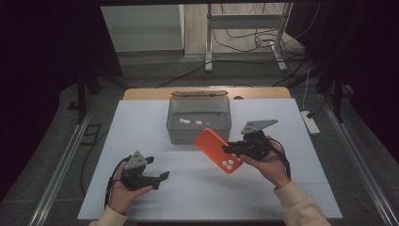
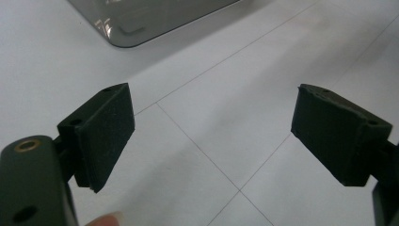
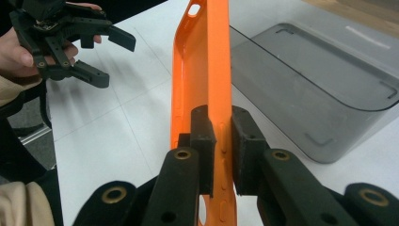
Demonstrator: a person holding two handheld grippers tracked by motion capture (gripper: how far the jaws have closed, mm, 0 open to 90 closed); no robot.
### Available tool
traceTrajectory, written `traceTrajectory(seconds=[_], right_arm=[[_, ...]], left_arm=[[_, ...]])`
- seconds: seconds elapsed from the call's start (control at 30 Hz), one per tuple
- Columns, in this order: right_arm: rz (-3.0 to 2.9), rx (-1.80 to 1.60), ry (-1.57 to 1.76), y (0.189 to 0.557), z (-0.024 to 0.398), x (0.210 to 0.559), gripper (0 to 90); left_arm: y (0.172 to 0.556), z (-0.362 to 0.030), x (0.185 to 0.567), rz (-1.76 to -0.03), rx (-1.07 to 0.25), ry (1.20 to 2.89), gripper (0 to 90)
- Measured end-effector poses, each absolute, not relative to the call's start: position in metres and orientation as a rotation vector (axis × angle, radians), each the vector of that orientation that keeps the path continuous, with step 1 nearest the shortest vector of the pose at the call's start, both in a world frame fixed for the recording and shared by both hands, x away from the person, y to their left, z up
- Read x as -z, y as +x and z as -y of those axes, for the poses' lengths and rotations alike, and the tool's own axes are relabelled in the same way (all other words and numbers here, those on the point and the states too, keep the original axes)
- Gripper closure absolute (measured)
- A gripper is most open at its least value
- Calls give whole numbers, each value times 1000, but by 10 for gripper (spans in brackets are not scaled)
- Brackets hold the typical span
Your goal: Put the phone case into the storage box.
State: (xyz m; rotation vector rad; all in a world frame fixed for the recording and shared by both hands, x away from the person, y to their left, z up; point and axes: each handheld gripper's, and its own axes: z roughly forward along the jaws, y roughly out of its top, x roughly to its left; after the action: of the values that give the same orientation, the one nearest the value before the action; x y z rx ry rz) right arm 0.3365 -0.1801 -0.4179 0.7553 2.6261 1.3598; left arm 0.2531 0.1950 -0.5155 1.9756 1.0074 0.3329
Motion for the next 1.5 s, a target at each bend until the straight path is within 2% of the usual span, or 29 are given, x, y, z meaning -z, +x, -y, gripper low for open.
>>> traceTrajectory(seconds=[1.5], right_arm=[[-2480, -1392, 813, 349, 183, 386, 811]], left_arm=[[253, -192, 516, -1004, -341, 1999, 136]])
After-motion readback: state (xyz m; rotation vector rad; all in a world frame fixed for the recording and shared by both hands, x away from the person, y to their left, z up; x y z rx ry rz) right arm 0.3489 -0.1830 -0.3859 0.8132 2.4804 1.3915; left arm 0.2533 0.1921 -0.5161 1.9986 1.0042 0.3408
